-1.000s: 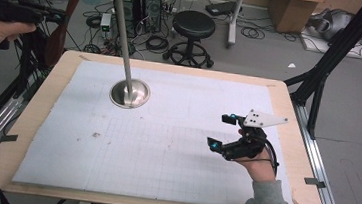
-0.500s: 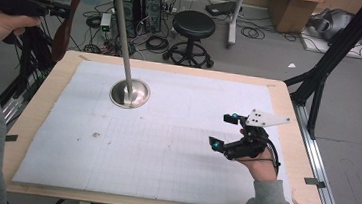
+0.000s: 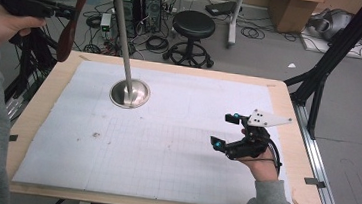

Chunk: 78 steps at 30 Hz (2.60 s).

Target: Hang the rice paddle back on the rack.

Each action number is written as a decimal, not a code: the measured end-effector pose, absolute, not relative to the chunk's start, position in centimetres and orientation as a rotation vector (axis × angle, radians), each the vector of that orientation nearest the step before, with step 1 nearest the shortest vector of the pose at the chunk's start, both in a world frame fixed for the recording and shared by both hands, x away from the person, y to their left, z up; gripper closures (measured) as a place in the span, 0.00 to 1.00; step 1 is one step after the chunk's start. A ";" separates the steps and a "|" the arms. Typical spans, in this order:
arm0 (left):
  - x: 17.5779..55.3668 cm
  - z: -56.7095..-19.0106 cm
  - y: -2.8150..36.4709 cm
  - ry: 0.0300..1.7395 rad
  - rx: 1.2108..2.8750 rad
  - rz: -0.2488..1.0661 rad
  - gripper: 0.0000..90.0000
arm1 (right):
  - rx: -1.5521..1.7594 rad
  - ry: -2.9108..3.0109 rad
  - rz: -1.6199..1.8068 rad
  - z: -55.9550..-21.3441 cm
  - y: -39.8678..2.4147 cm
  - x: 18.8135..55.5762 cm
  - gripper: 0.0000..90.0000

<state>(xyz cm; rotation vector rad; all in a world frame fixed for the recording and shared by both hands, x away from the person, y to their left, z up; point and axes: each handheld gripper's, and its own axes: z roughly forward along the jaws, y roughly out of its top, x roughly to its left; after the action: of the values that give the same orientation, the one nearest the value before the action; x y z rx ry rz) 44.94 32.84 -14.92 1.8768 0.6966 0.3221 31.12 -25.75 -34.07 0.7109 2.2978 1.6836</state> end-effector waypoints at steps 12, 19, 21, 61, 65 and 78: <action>45.4 -15.4 32.3 0.682 1.870 0.322 0.86 | 0.712 2.297 1.684 -34.1 -25.9 31.2 0.02; 45.7 -15.8 32.0 0.684 1.861 0.314 0.86 | 0.714 2.291 1.689 -34.1 -26.0 31.1 0.01; 45.8 -15.8 31.8 0.680 1.861 0.313 0.86 | 0.714 2.291 1.689 -34.1 -26.0 31.1 0.01; 46.4 -17.3 29.4 0.607 1.858 0.357 0.32 | 0.707 2.272 1.691 -33.7 -26.4 30.9 0.02; 45.8 -17.7 29.5 0.651 1.842 0.426 0.22 | 0.707 2.264 1.695 -33.6 -26.6 30.9 0.02; 43.0 -19.7 31.3 0.673 1.835 0.467 0.17 | 0.724 2.214 1.724 -33.2 -27.6 30.6 0.02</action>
<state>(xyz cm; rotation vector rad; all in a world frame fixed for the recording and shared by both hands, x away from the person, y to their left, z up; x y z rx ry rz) 42.96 31.32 -19.70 1.8348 0.6732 0.4673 30.58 -27.57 -33.19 0.7242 2.2141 1.7237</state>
